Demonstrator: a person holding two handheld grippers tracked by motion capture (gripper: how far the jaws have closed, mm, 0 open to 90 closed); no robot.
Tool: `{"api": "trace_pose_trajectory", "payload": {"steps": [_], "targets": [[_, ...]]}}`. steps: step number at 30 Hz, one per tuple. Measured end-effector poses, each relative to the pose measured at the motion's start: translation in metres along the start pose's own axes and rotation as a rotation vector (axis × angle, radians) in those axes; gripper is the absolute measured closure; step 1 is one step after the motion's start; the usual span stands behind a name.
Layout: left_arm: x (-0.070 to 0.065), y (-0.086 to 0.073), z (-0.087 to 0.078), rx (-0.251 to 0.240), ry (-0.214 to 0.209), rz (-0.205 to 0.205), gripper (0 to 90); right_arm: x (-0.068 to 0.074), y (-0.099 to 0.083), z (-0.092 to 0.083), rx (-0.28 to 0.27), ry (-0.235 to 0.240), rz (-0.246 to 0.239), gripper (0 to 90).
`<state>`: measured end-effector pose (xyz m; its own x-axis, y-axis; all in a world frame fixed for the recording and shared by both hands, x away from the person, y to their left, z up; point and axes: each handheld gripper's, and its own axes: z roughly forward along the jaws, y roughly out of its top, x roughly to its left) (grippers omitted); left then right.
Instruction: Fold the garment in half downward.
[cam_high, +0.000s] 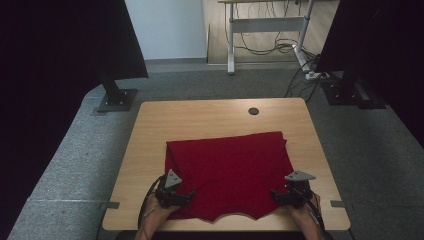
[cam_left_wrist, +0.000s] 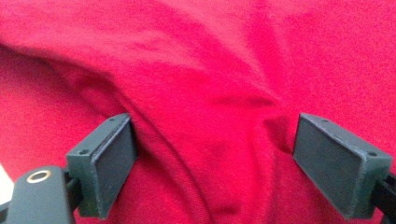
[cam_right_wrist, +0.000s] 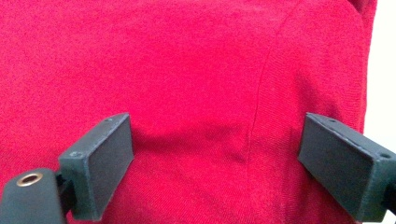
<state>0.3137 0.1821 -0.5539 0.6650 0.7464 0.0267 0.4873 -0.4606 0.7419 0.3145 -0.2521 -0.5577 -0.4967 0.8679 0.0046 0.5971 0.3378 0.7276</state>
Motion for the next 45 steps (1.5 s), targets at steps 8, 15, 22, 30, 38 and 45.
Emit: {"api": "trace_pose_trajectory", "payload": {"steps": [8, 15, 22, 30, 38, 45], "targets": [[-0.007, 0.004, -0.002, 0.027, -0.028, 0.027, 15.3, -0.018, 0.013, 0.013, 0.004, -0.022, 0.026, 10.6], [0.052, 0.03, 0.0, -0.017, 0.013, -0.001, 14.1, -0.006, 0.016, -0.013, -0.063, 0.002, 0.054, 11.6], [0.073, 0.02, 0.023, -0.007, -0.019, -0.036, 17.5, 0.007, 0.013, -0.009, -0.014, 0.034, 0.06, 11.4], [0.05, 0.013, 0.015, -0.009, 0.047, -0.084, 18.4, 0.003, 0.013, 0.009, 0.034, -0.001, 0.011, 11.7], [0.031, 0.012, 0.014, -0.003, 0.071, -0.102, 15.2, -0.026, 0.024, 0.025, -0.002, 0.017, -0.001, 11.7], [0.035, 0.014, 0.012, -0.005, 0.058, -0.104, 15.0, -0.027, 0.028, 0.025, 0.013, 0.022, -0.017, 12.1]]}}
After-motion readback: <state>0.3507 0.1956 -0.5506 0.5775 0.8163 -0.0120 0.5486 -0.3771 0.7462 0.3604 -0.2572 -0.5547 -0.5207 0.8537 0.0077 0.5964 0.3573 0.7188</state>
